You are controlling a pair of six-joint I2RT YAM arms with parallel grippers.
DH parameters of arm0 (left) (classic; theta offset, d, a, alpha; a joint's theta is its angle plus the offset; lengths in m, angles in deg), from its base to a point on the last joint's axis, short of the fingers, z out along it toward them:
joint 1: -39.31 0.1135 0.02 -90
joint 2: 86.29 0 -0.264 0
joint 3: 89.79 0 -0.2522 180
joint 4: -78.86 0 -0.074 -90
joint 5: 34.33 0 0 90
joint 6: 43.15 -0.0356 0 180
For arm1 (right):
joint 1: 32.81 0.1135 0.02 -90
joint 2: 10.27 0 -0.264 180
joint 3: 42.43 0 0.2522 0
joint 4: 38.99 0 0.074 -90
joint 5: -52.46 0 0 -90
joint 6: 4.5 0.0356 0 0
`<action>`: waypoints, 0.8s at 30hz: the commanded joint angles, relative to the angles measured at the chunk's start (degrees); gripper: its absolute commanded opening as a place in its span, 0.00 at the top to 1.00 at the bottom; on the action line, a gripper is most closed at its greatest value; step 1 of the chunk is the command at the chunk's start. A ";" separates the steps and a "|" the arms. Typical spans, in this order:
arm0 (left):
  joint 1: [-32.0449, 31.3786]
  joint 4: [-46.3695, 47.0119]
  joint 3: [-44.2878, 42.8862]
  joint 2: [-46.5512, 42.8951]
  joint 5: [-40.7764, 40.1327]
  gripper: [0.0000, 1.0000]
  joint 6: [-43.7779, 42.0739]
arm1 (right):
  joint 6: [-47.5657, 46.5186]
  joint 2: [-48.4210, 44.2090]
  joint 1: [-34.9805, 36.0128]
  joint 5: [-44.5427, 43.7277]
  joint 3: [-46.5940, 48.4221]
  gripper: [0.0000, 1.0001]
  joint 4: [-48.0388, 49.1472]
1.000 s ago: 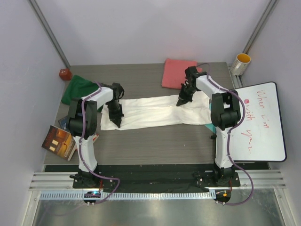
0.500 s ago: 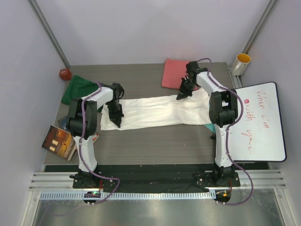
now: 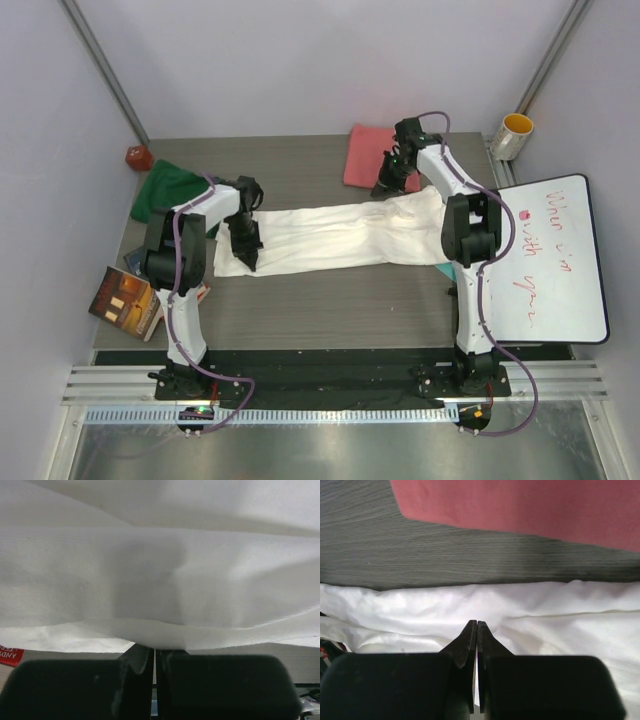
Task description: Fold and stack the t-shirts
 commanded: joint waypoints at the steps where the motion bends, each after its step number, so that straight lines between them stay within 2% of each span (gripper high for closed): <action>1: 0.33 2.89 1.98 2.61 -1.33 1.00 -0.71 | -0.54 -1.32 -0.41 1.19 4.72 0.86 0.62; 3: 0.33 2.72 2.06 2.43 -1.51 1.00 -0.70 | -1.07 -4.47 -1.02 -0.84 2.89 0.81 -1.31; 5: 0.25 2.80 2.41 2.17 -1.42 1.00 -0.62 | -1.60 -7.29 -2.69 -0.84 -0.44 0.71 -2.20; 9: 0.33 3.59 3.29 2.08 -0.80 1.00 -0.18 | -1.34 -16.60 -4.98 -1.02 -17.02 0.55 0.77; 14: 0.33 3.68 2.25 3.31 0.34 1.00 -0.09 | -0.37 -22.06 -5.60 -0.14 -26.29 0.55 4.56; 24: 0.24 3.33 2.06 3.40 0.08 1.00 -0.27 | 1.38 -18.82 -5.07 2.94 -26.74 0.52 7.11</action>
